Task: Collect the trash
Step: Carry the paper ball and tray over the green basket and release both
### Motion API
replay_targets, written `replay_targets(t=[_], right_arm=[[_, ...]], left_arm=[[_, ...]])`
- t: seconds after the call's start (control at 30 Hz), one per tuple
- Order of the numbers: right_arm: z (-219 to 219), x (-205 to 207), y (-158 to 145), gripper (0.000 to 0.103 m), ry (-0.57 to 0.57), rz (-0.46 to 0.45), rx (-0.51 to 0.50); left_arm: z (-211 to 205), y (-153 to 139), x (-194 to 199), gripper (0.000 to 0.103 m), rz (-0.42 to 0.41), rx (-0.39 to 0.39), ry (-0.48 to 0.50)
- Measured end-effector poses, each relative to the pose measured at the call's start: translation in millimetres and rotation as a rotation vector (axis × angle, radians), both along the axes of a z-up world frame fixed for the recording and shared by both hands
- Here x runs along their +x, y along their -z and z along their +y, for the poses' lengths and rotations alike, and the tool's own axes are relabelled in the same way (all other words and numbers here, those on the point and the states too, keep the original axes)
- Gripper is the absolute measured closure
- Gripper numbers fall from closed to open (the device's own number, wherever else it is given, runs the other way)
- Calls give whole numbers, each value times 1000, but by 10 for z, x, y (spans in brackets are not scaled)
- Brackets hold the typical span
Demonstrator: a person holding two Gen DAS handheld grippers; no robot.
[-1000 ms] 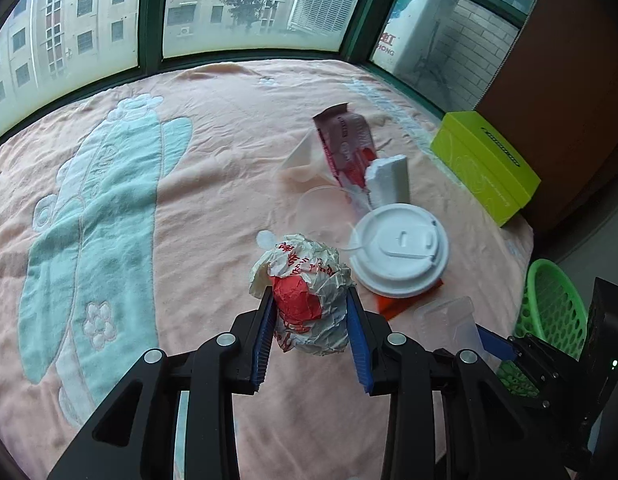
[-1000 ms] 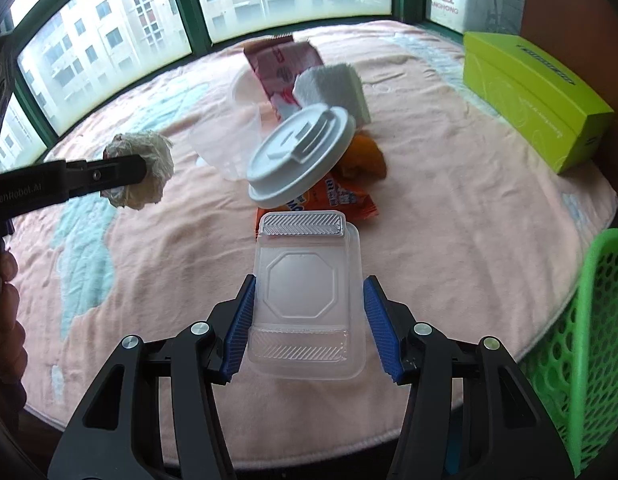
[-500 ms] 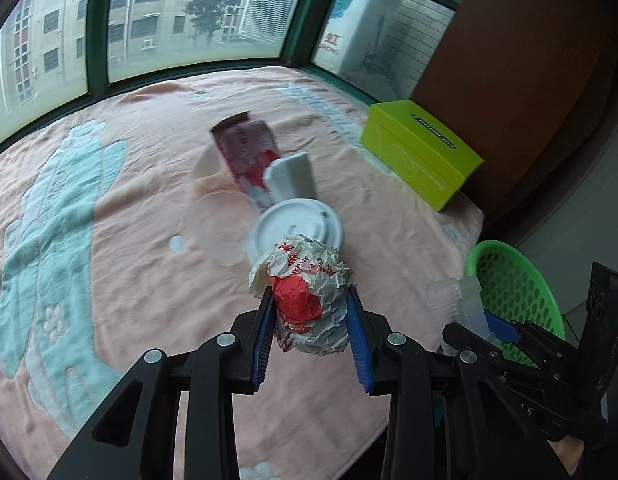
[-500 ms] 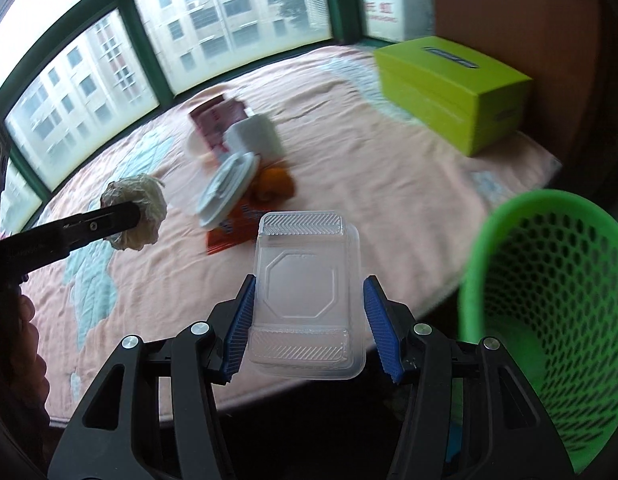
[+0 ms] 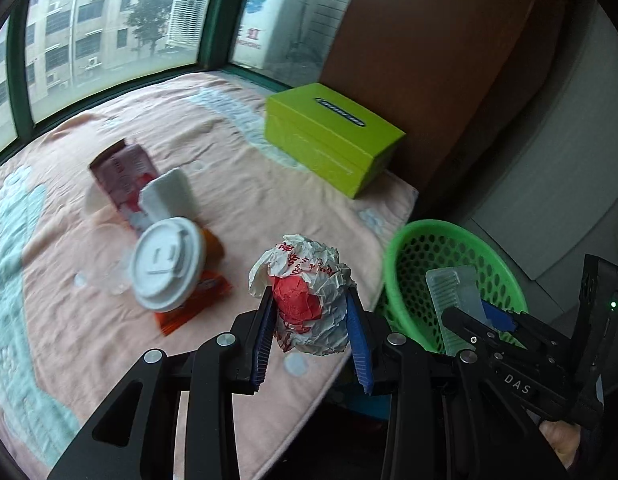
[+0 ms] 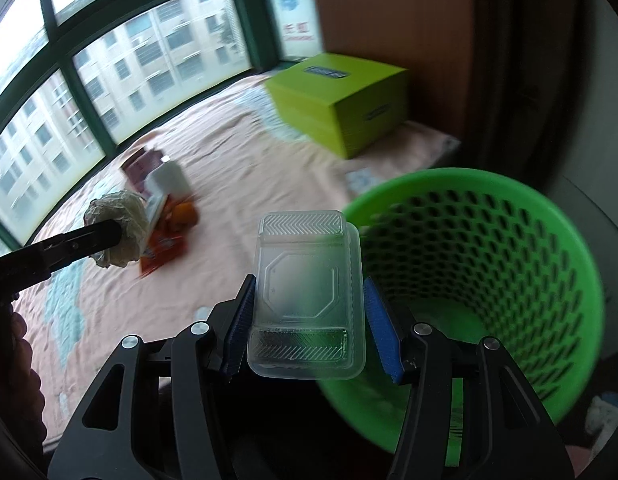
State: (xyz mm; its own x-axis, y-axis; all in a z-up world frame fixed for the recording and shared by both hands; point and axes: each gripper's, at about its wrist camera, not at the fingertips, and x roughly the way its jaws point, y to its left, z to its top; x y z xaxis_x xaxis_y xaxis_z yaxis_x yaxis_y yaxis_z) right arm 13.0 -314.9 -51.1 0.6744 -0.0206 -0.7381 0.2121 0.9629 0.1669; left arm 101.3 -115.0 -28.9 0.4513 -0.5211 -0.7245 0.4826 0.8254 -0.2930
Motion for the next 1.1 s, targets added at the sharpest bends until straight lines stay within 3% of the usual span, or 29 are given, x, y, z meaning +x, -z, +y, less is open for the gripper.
replay_targets(t=[0.57,0.7,1.1], right_arm=[[-791,-485,6,49,211,-8,17],[-901,-557,35,41,238,-16,33],[-1093,-741,-17,36,293,-54,45]], left_arm=[[-1011,-85,-130,69,-7,11,201],[-1199,-79,-165,69,-10,22,232],[-1615,48,-238,69,24,63,303]])
